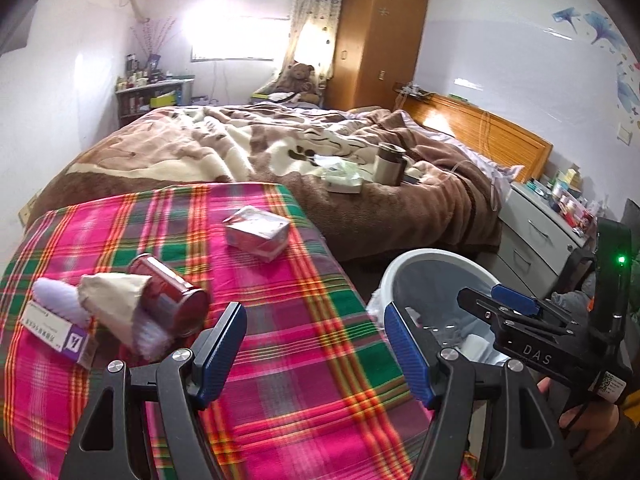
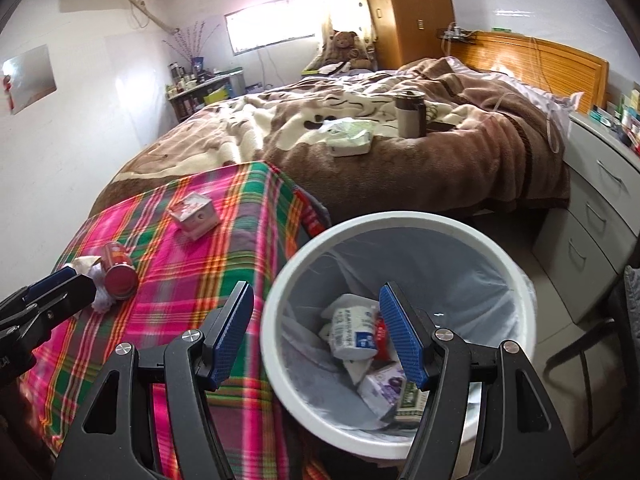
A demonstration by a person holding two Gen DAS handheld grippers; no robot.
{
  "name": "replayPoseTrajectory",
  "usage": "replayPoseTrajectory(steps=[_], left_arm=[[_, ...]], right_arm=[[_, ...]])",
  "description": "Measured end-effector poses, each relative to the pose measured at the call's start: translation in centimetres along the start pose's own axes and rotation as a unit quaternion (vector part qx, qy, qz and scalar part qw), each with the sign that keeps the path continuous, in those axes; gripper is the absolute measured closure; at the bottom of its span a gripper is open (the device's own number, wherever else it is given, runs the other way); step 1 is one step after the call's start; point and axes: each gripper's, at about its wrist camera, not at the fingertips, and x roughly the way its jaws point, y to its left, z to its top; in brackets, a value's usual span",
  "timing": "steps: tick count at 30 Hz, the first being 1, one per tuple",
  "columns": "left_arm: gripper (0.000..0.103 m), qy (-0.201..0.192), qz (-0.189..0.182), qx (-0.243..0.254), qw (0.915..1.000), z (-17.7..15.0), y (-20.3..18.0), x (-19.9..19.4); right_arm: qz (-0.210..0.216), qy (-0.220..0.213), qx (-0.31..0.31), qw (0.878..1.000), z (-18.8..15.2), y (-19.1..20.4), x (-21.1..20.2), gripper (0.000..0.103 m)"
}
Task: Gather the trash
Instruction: 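Move both tools back over the cloth toward the ointment box and milk carton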
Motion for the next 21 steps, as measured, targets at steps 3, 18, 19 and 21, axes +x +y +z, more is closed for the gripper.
replayPoseTrajectory(steps=[3,18,19,21], left_arm=[[0.032,0.004,0.021,-0.024,0.9995,-0.4,2.6,-0.4],[0.032,0.004,0.128,-0.123,0.9840,-2.3,14.3,-2.3],[0.032,0.007,0.132,-0.127,0.9831,-2.5,15.0,-2.2],[0.032,0.012,0.138,-0.135,0.9811,-2.8,16.1,-2.1]], right_arm=[[0.014,-0.002,-0.013,1.000,0.3,1.4,0.6,0.036],[0.063,0.006,-0.099,0.993,2.7,7.8,4.9,0.036],[0.069,0.009,-0.101,0.992,2.9,8.2,5.4,0.036],[0.077,0.015,-0.106,0.991,3.3,8.8,6.3,0.036]])
